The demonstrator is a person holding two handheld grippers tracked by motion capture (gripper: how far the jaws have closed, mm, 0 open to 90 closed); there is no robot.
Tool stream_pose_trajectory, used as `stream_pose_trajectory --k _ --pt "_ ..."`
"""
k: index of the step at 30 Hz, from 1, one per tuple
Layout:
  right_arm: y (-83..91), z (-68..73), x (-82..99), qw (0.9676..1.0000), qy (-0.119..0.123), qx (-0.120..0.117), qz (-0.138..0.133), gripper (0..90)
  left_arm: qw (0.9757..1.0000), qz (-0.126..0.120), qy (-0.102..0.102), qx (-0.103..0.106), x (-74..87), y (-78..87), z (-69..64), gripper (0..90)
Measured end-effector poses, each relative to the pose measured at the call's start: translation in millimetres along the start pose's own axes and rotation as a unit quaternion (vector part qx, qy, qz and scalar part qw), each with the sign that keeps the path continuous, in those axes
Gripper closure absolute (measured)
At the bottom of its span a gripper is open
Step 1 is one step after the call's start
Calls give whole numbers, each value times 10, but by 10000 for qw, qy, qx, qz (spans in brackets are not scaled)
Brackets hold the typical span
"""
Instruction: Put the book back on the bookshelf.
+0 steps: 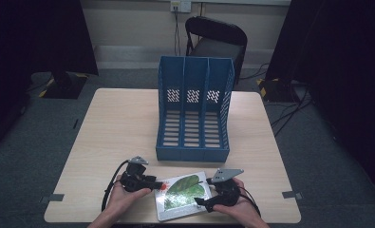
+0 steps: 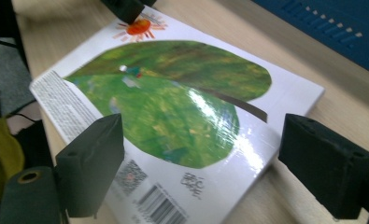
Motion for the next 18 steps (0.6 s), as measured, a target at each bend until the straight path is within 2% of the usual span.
stream_pose_trajectory --k 1,2,4,7,9,13,16,17,18 --pt "0 0 0 10000 0 0 0 132 10000 0 0 0 0 0 0 540" --pt "1 21 -7 10000 25 -38 -30 132 9998 -23 -153 -103 15 10 9 540" --pt "-12 111 -25 9997 160 -184 -65 132 9995 -96 -232 -189 9 -1 6 551" --pt "-113 268 -19 9979 486 -421 51 129 9993 -162 -262 -221 -6 -19 5 547" --pt "-139 289 -11 9976 528 -439 88 126 9991 -179 -302 -251 -13 -23 3 545" --pt "-216 382 0 9947 874 -521 146 123 9989 -190 -328 -281 -31 -35 1 545" --pt "-270 399 15 9912 1277 -327 135 118 9992 -205 -236 -235 -51 -50 18 545" --pt "-270 399 15 9912 1277 -327 135 118 9993 -195 -235 -215 -57 -53 20 545" --pt "-295 398 19 9888 1467 -252 115 109 9994 -179 -252 -180 -72 -57 36 542"
Point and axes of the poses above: each handheld gripper's, and its own axes: y roughly backward along the jaws, x roughly out of its underside, z roughly to its left, the point moved 9 cm from there along -y, roughly forward along the jaws, and after that the axes turned 4 degrees about -x, right-handed, at the moved point
